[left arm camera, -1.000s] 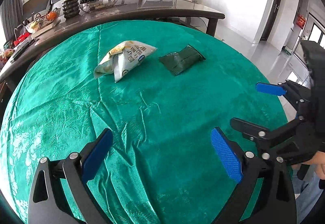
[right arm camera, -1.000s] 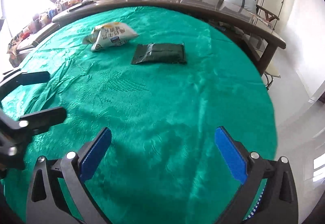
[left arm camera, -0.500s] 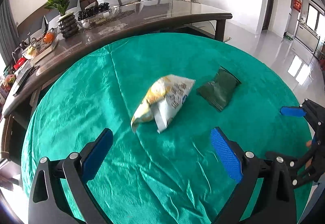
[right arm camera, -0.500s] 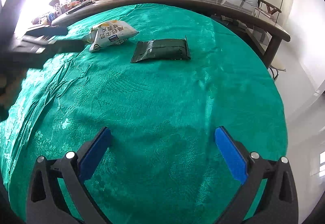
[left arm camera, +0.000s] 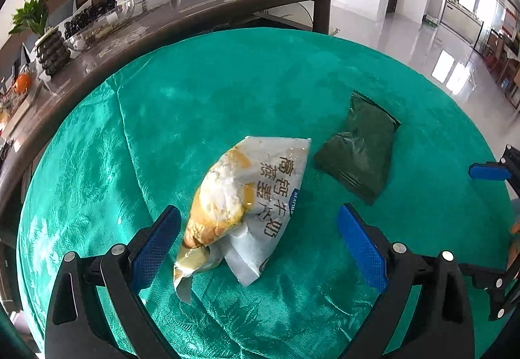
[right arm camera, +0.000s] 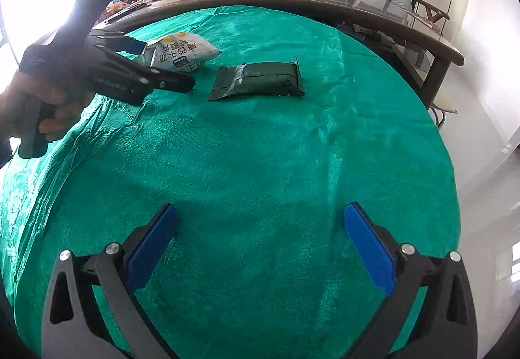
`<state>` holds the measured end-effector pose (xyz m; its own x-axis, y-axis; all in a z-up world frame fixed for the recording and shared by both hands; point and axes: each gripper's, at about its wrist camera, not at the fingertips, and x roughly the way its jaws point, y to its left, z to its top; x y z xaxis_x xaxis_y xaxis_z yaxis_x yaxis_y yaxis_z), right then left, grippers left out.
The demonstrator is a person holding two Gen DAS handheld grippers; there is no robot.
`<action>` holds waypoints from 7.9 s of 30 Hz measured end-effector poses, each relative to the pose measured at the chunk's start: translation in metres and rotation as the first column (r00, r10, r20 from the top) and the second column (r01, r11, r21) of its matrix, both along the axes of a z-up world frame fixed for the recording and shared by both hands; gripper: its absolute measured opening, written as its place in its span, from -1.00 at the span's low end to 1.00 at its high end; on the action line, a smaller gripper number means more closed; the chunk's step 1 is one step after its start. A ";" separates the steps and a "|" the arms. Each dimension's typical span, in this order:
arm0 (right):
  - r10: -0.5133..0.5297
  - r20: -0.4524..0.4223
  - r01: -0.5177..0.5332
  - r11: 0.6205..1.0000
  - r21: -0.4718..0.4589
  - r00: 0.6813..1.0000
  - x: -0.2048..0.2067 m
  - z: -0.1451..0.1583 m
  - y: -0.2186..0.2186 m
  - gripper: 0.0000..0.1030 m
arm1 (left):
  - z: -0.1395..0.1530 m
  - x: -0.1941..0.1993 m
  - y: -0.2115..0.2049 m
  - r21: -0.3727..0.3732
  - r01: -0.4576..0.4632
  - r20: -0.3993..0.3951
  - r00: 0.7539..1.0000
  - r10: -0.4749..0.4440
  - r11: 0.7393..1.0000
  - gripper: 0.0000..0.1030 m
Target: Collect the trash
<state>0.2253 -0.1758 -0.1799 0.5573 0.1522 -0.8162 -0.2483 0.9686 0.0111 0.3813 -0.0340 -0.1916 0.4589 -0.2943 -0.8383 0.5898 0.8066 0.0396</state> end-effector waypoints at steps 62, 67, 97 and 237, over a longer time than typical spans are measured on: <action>0.141 -0.011 -0.140 0.990 0.027 0.990 0.005 0.010 0.032 0.01 | -0.005 -0.090 0.079 -0.045 -0.481 -0.006 0.877 0.481 0.876 0.90; 0.127 -0.004 -0.127 0.991 0.048 0.992 -0.004 0.008 0.032 0.37 | -0.005 -0.091 0.081 -0.041 -0.453 -0.008 0.891 0.454 0.890 0.90; 0.080 -0.222 -0.072 0.996 0.047 0.972 0.032 0.043 0.041 -0.30 | 0.019 -0.084 0.081 -0.074 -0.335 0.021 0.941 0.337 0.939 -0.35; -0.700 -0.089 0.704 0.709 0.034 0.709 -0.273 0.071 -0.300 0.91 | 0.036 -0.287 -0.345 -0.027 0.090 -0.023 0.996 -0.091 0.996 0.90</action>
<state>-0.0480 -0.4760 -0.1087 0.4704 -0.2114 -0.8568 0.5068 0.8595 0.0662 0.0941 -0.3788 -0.1553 0.4088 -0.3556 -0.8405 0.6611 0.7503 0.0042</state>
